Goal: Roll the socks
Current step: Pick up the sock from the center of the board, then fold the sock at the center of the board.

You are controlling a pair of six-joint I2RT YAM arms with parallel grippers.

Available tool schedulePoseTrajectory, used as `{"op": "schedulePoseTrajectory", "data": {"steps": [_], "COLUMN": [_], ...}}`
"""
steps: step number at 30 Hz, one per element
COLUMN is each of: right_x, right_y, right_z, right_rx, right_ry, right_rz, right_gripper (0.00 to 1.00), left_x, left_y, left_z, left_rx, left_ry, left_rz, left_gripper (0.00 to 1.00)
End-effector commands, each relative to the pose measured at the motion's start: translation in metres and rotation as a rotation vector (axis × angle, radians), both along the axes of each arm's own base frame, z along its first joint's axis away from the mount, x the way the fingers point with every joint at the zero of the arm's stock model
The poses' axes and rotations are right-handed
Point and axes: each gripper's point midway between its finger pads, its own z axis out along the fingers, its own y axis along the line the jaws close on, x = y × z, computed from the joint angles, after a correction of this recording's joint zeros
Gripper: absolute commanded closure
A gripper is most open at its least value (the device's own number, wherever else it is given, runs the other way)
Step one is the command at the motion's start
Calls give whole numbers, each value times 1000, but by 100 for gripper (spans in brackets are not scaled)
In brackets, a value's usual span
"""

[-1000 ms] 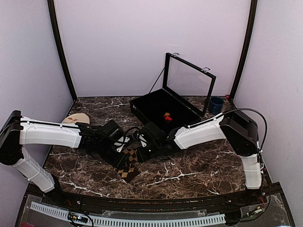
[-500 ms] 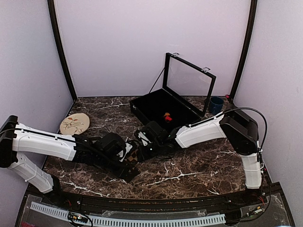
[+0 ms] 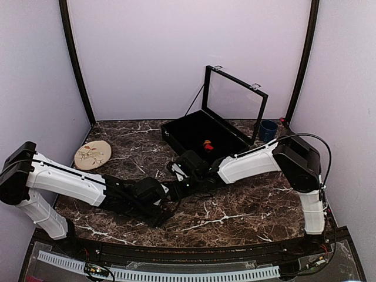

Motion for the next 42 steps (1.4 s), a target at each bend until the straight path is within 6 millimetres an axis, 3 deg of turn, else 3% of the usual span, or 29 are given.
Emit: {"op": "schedulePoseTrajectory", "data": {"steps": [1, 10, 15, 17, 24, 35, 42], "right_x": [-9, -7, -7, -8, -6, -4, -5], "right_y": [-19, -20, -19, -19, -20, -12, -8], "right_z": [-19, -19, -19, -20, -22, -18, -17], "right_rx": [-71, -70, -67, -69, -76, -47, -28], "right_ry": [50, 51, 55, 57, 57, 59, 69], "right_rz": [4, 4, 8, 9, 12, 22, 19], "right_gripper": [100, 100, 100, 100, 100, 100, 100], "left_x": [5, -3, -5, -5, 0, 22, 41], "left_y": [5, 1, -1, -2, 3, 25, 25], "left_z": [-12, -21, -26, -26, -10, 45, 53], "left_rx": [52, 50, 60, 56, 56, -110, -162], "left_ry": [-20, 12, 27, 26, 0, 13, 66], "left_rz": [21, -8, -13, -8, 37, 255, 332], "left_gripper": [56, 66, 94, 100, 100, 100, 100]}}
